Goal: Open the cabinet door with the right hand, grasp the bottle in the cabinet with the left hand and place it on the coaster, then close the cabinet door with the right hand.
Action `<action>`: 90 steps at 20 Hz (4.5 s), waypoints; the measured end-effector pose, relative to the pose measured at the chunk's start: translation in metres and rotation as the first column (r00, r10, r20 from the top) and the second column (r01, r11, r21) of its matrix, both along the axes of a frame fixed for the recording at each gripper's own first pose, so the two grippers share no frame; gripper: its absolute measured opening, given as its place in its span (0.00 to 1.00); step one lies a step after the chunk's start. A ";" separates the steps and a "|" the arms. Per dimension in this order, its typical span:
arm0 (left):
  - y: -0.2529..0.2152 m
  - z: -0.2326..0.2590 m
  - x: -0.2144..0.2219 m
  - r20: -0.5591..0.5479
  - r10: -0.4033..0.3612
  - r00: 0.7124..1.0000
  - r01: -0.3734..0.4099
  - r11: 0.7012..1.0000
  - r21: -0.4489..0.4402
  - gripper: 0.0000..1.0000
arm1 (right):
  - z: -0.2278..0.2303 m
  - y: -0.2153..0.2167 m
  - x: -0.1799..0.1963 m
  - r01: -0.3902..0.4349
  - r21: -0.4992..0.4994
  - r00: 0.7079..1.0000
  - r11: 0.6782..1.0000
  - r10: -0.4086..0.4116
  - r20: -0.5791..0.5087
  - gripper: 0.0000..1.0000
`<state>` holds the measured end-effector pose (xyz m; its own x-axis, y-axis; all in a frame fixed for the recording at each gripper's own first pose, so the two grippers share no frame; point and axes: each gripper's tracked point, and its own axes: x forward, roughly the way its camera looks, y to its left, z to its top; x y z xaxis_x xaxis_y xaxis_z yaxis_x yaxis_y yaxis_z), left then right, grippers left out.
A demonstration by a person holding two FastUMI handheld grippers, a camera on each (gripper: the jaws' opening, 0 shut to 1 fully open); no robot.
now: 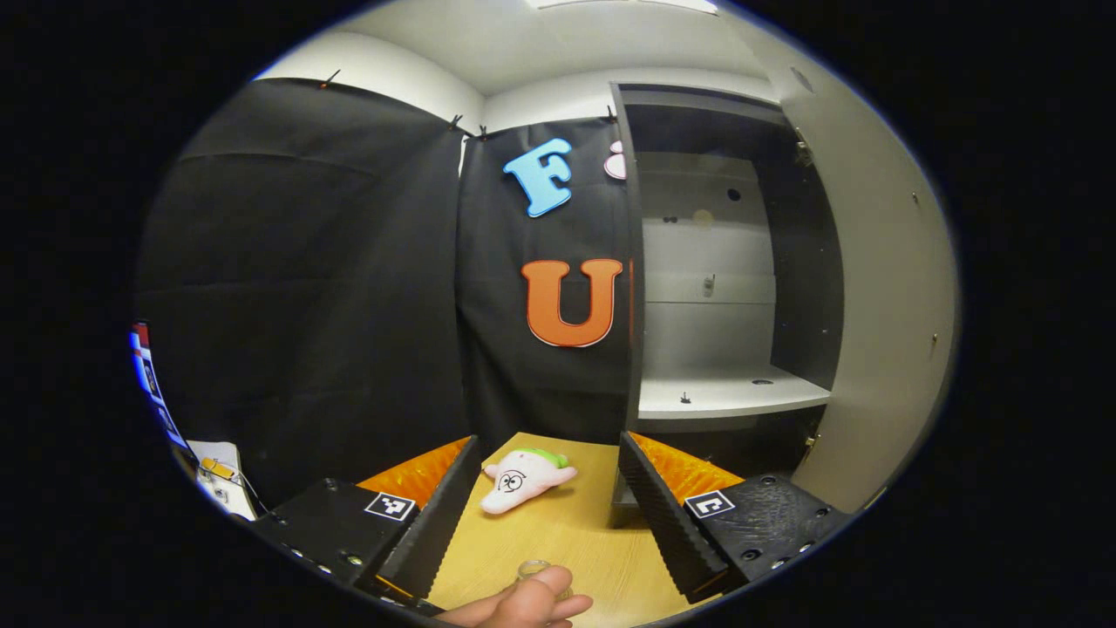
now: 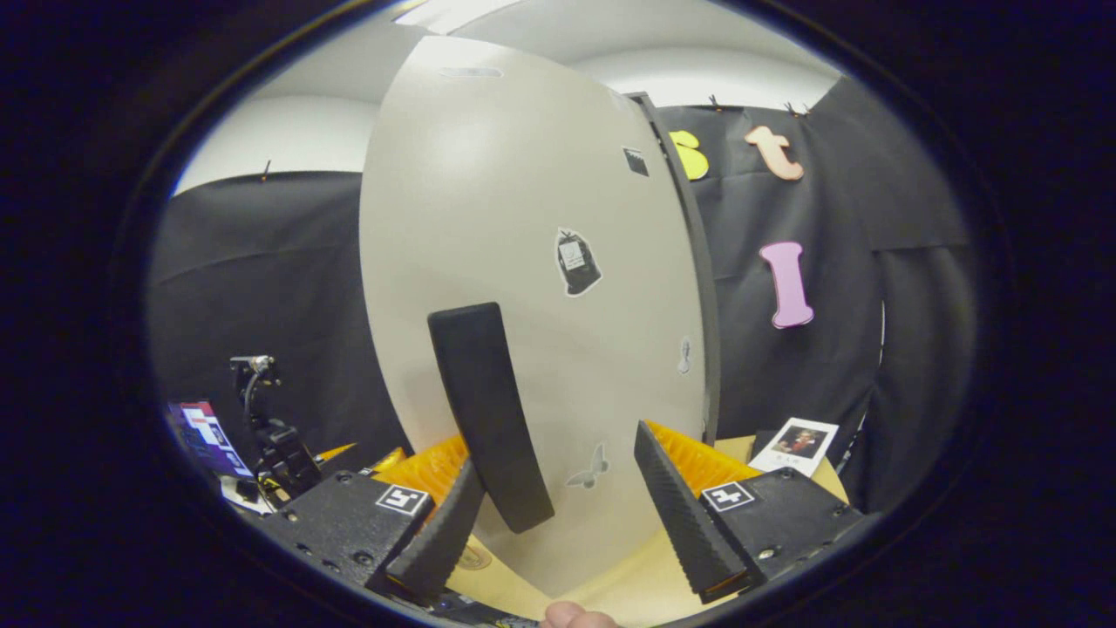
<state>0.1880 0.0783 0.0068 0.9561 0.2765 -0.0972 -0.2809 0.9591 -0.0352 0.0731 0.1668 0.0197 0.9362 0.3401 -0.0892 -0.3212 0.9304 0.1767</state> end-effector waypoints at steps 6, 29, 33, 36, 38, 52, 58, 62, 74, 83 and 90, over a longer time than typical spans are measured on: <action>0.050 -0.016 0.012 -0.028 0.034 0.999 -0.035 0.998 -0.044 0.95 | 0.004 0.030 0.019 0.022 0.000 1.000 1.000 -0.022 0.017 1.00; 0.002 0.007 -0.051 -0.150 0.130 0.980 -0.117 0.989 0.088 0.96 | -0.009 0.117 0.073 -0.413 0.089 0.908 0.906 0.418 -0.038 1.00; -0.047 0.005 -0.042 -0.166 0.048 0.985 -0.025 0.990 0.140 0.96 | -0.016 0.076 0.076 -0.337 0.100 0.937 0.936 0.344 -0.058 0.99; -0.082 0.014 -0.022 -0.155 -0.024 0.988 0.055 0.979 0.195 0.96 | -0.027 0.037 0.079 -0.267 0.056 0.960 0.962 0.270 -0.075 1.00; -0.102 0.018 -0.004 -0.149 -0.090 0.985 0.119 0.972 0.201 0.96 | -0.032 0.009 0.080 -0.194 0.032 0.978 0.980 0.196 -0.076 1.00; -0.131 0.033 0.052 -0.085 -0.198 0.976 0.207 0.972 0.113 0.96 | -0.068 -0.104 0.087 0.319 -0.035 0.937 0.947 -0.321 -0.140 0.95; -0.124 0.037 0.059 -0.058 -0.213 0.975 0.217 0.974 0.070 0.96 | -0.065 -0.080 0.083 0.352 -0.020 0.931 0.936 -0.352 -0.097 1.00; -0.115 0.043 0.063 -0.031 -0.223 0.974 0.224 0.974 0.041 0.96 | -0.059 -0.079 0.083 0.402 -0.060 0.914 0.914 -0.405 -0.037 1.00; -0.145 0.063 0.084 0.008 -0.198 0.980 0.198 0.980 0.026 0.95 | -0.037 -0.046 0.118 0.205 -0.056 0.979 0.977 -0.205 0.012 1.00; -0.146 0.074 0.079 0.031 -0.152 0.988 0.150 0.986 0.069 0.94 | -0.055 -0.036 0.118 0.126 -0.018 0.985 0.992 -0.128 -0.117 0.96; -0.155 0.078 0.082 0.053 -0.225 0.973 0.222 0.974 0.054 0.93 | -0.032 -0.056 0.114 0.229 -0.122 0.973 0.966 -0.231 -0.001 0.95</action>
